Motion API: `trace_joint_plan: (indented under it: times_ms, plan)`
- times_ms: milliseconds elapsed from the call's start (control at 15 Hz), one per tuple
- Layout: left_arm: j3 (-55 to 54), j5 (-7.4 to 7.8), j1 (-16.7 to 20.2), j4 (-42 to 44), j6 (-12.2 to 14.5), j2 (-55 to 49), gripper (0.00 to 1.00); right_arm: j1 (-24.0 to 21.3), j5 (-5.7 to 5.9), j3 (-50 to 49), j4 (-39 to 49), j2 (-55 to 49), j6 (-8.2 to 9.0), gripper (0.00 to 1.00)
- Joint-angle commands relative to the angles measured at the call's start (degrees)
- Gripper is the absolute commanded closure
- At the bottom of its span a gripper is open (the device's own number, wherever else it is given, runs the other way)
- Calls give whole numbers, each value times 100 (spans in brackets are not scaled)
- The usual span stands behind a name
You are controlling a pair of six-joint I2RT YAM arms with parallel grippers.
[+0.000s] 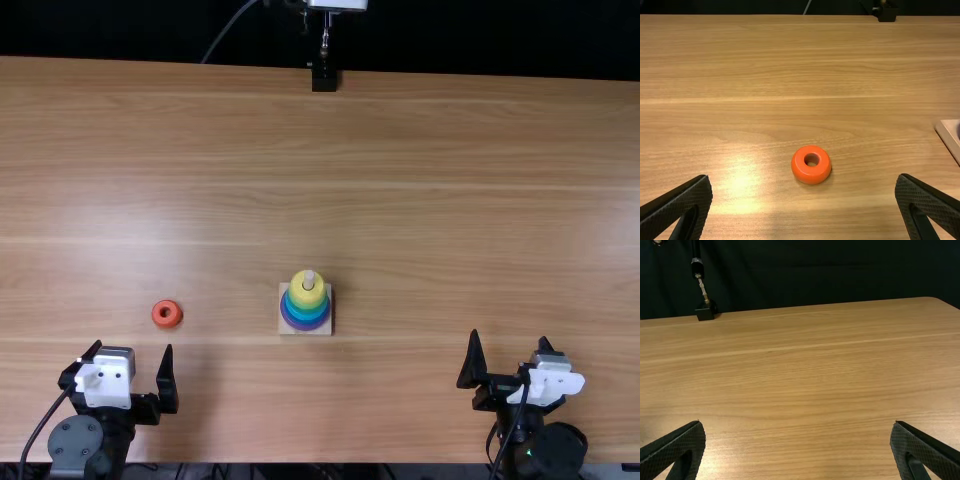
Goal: Build the Hanoi tower: stack the rings onto the peg from bottom to top in this color order: purple, dark blue, light blue, dark green, light green, yellow, orange.
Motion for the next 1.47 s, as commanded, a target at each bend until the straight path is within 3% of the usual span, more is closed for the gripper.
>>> trace_joint_plan:
  times_ms: [0, 800, 1000, 1200, 1400]
  plan:
    - [-711, 34, -31, -186, 55, -93, 0, -73, 11, -366, -418, -71, -18, 0]
    - [-711, 34, 22, -186, 44, -93, 0, -64, 11, -366, -418, -71, -18, 0]
    - [-685, 160, -92, -144, 23, -93, 0, -73, 11, -366, -418, -71, -18, 0]
    - [616, 213, 48, -112, 65, -14, 0, -64, 11, -366, -418, -71, -18, 0]
    - [1486, 213, 400, -639, 2, 1058, 0, -64, 11, -366, -418, -71, -18, 0]
